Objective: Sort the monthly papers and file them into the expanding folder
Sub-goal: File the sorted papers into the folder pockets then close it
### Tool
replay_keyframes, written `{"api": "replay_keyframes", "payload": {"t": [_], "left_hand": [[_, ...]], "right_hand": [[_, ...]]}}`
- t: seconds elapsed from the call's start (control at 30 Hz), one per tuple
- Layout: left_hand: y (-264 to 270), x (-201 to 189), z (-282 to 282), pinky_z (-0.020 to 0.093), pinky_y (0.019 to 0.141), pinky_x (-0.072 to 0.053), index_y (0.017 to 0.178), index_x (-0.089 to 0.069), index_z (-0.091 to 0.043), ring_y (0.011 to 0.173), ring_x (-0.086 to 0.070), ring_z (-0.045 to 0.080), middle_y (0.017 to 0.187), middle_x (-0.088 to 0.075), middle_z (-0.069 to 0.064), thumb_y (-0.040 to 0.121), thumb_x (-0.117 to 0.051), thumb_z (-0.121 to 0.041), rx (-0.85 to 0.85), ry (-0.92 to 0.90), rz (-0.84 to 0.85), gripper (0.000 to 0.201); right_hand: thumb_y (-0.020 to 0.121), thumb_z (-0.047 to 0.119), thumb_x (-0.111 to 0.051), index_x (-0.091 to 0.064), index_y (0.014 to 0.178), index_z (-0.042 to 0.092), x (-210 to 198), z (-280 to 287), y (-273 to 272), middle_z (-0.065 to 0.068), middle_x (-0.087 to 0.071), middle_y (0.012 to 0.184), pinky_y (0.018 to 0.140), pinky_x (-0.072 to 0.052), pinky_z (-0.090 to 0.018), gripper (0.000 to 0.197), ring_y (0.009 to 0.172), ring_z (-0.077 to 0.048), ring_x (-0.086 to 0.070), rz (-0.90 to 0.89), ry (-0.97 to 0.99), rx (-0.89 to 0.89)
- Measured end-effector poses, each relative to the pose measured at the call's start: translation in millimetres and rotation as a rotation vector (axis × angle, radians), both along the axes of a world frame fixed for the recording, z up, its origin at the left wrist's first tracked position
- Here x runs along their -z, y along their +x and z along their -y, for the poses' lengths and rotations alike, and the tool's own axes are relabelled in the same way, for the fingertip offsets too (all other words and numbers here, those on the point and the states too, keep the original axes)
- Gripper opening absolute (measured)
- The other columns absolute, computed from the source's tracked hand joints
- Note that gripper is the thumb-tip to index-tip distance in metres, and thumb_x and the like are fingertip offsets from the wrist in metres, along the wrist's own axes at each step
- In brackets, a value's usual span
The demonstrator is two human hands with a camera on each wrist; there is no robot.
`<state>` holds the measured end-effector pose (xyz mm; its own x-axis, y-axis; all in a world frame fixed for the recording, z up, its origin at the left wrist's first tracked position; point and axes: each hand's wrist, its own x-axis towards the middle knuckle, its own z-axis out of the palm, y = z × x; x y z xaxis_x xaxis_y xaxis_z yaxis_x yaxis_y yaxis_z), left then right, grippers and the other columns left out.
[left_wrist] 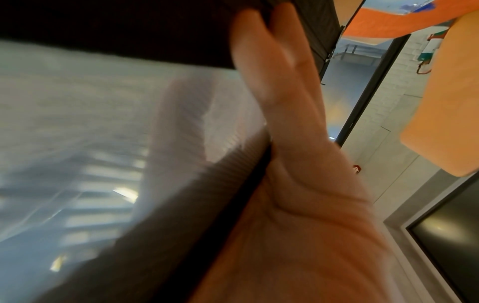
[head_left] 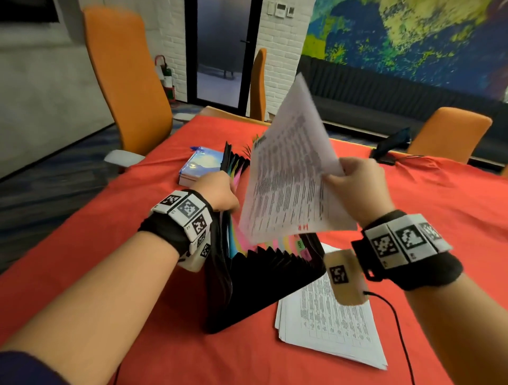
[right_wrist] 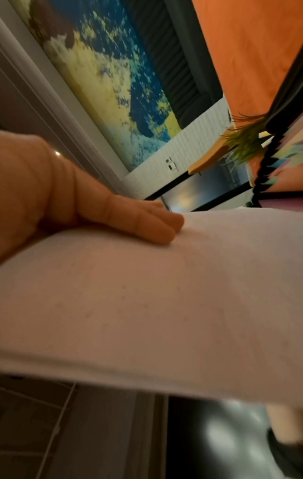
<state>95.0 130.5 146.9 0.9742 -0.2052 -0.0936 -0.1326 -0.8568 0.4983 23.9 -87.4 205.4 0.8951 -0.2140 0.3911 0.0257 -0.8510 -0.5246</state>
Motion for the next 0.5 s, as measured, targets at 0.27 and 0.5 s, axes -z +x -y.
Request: {"api": "replay_keyframes", "payload": {"t": [0.27, 0.5], "left_hand": [[4.5, 2.5, -3.8, 0.04, 0.08, -0.057, 0.091, -0.069, -0.01, 0.09, -0.066, 0.025, 0.104, -0.07, 0.012, 0.063, -0.072, -0.02, 0.035, 0.049, 0.009, 0.029], [8.3, 5.2, 0.6, 0.032, 0.065, -0.052, 0.077, -0.057, -0.019, 0.084, -0.067, 0.028, 0.08, -0.057, 0.004, 0.063, -0.07, -0.014, 0.055, 0.068, 0.008, 0.019]], "right_hand": [[0.081, 0.009, -0.056, -0.069, 0.087, 0.0, -20.0, -9.7, 7.3, -0.016, -0.064, 0.078, 0.059, -0.039, -0.024, 0.017, 0.077, -0.029, -0.06, -0.192, -0.134, 0.043], [0.088, 0.018, -0.057, -0.063, 0.104, -0.002, 6.7, -50.1, 33.4, -0.009, -0.061, 0.079, 0.051, -0.051, -0.025, 0.026, 0.065, -0.02, -0.059, -0.599, -0.111, -0.095]]}}
